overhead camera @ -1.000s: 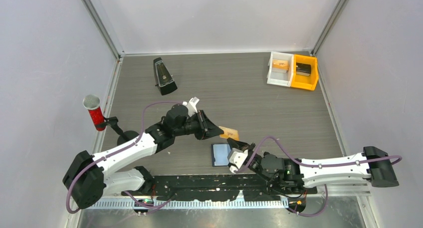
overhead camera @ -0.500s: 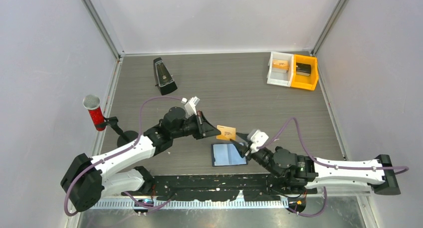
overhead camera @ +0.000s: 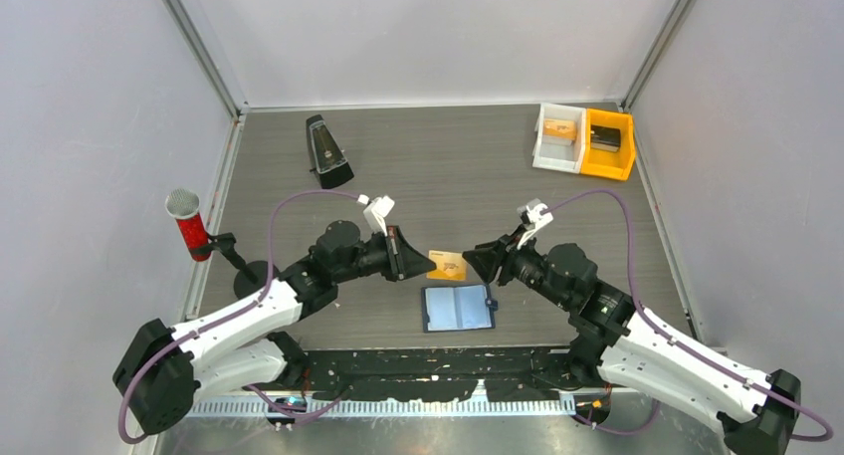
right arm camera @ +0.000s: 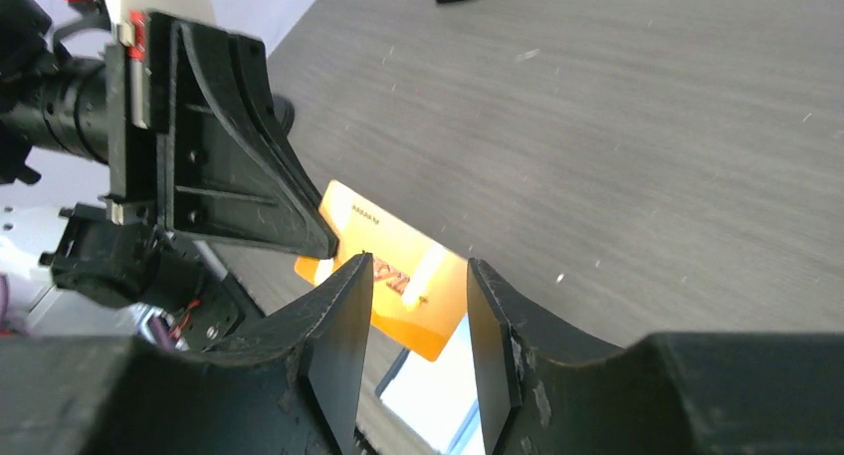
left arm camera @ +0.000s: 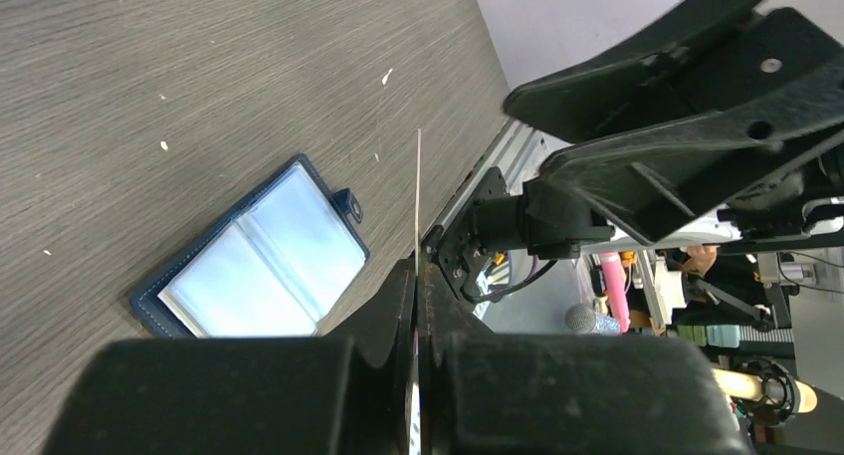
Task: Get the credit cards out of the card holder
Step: Place the credit card in the storage box.
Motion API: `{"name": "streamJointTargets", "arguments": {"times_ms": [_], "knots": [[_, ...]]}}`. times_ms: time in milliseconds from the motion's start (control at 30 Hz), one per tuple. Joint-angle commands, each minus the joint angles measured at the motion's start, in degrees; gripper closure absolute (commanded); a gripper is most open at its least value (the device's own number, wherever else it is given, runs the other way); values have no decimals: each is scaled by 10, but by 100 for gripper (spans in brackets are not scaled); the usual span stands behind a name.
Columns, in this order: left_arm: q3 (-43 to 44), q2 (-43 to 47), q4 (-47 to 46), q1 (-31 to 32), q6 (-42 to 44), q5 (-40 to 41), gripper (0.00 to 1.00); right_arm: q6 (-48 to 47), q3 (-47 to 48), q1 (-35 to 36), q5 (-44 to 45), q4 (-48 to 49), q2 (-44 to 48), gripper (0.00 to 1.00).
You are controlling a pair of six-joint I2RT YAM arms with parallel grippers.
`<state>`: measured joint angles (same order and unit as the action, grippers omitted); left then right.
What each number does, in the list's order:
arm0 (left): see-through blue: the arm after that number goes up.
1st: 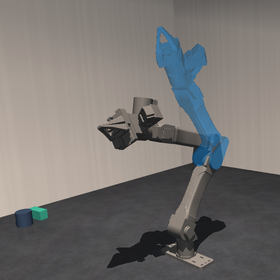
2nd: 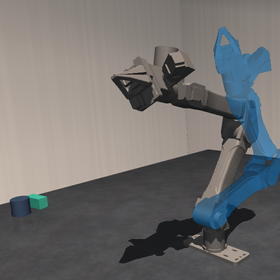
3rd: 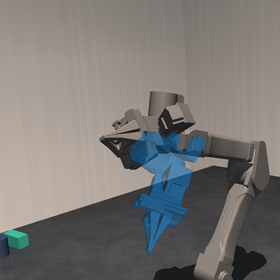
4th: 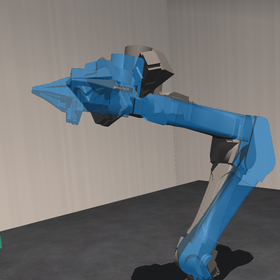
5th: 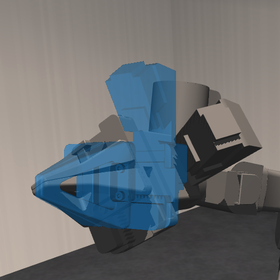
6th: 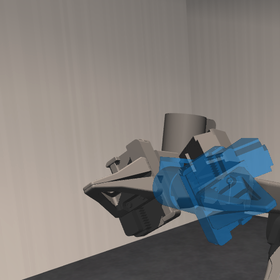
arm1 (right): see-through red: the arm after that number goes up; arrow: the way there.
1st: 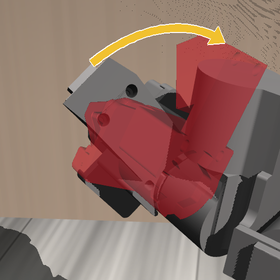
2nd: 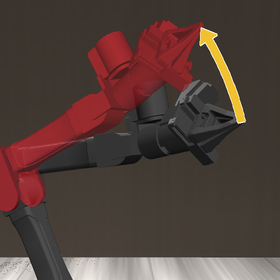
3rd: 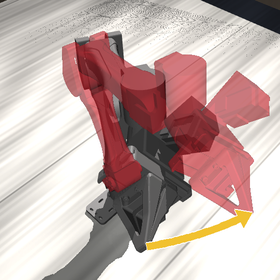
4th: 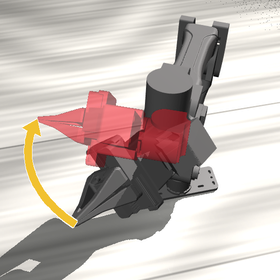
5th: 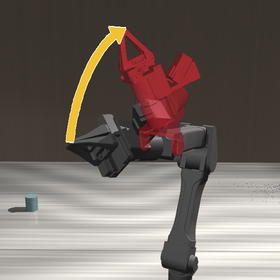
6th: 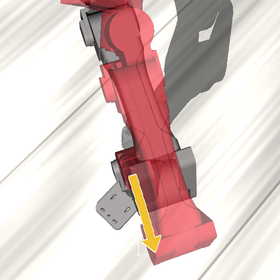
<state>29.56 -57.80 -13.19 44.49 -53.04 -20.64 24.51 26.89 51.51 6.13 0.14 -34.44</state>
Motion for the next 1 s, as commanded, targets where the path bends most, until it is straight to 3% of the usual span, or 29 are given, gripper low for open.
{"name": "streamJointTargets", "arguments": {"times_ms": [0,233,533,800,900,967], "knots": [[2,30,-25,-3,27,-4,100,48,27,-41,-120,-19,-11,53],[-39,94,-71,-4,-15,74,100,198,-71,-64,-151,145,-5,43],[-43,143,-86,-4,-38,97,100,258,-92,-69,-184,291,-54,41],[-55,133,-119,-4,-59,95,100,270,-99,-73,-187,338,-66,62],[-50,129,-110,-4,-60,94,100,269,-95,-75,-185,336,-65,87],[-49,126,-112,-4,-55,88,100,267,-92,-76,-182,336,-57,94]]}}
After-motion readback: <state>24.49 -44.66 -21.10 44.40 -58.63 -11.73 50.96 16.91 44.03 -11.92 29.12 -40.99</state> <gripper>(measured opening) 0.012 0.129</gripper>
